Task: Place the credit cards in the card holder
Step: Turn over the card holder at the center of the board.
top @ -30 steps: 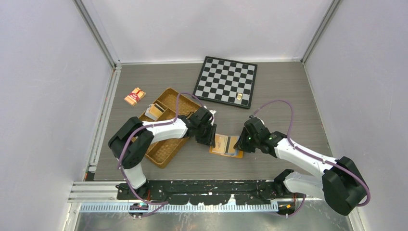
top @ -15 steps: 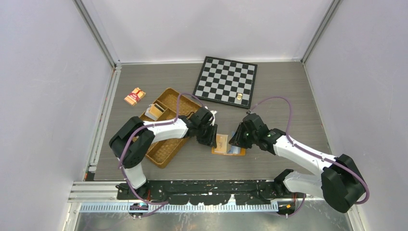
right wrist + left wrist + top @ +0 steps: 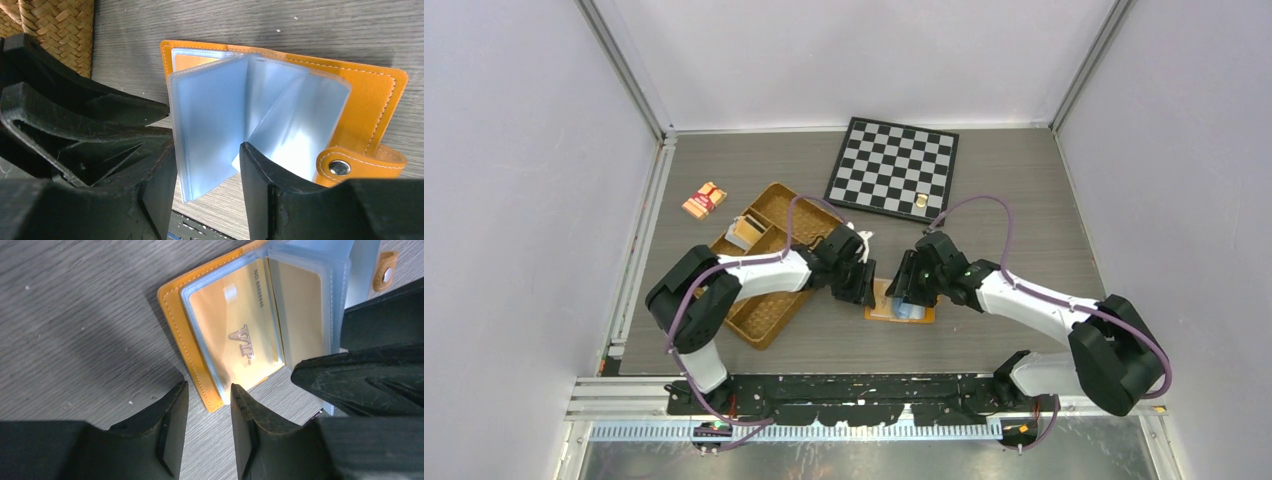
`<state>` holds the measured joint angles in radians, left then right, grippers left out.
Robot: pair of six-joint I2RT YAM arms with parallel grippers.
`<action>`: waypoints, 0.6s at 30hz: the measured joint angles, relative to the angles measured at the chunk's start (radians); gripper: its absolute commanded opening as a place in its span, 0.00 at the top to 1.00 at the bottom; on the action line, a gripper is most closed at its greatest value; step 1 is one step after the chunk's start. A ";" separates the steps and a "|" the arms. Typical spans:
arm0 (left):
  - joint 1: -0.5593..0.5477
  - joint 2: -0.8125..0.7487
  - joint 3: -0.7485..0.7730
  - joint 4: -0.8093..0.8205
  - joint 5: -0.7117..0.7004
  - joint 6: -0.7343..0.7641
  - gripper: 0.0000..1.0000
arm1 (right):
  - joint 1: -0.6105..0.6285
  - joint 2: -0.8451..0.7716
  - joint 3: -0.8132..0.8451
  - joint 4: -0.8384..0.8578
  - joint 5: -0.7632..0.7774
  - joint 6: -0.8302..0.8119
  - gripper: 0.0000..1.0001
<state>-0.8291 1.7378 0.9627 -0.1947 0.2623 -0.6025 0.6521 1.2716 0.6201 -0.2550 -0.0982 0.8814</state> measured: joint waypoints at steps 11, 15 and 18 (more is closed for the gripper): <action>0.014 -0.133 -0.111 -0.027 -0.061 0.001 0.46 | 0.003 0.018 0.029 -0.051 0.096 0.004 0.33; 0.020 -0.236 -0.133 -0.074 -0.078 0.003 0.37 | 0.002 0.013 0.029 -0.064 0.117 0.003 0.32; 0.026 -0.346 -0.132 -0.109 -0.097 0.010 0.33 | 0.003 0.016 0.030 -0.052 0.099 -0.004 0.32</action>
<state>-0.8032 1.3914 0.8303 -0.3042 0.1658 -0.5922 0.6548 1.2877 0.6502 -0.3069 0.0010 0.8772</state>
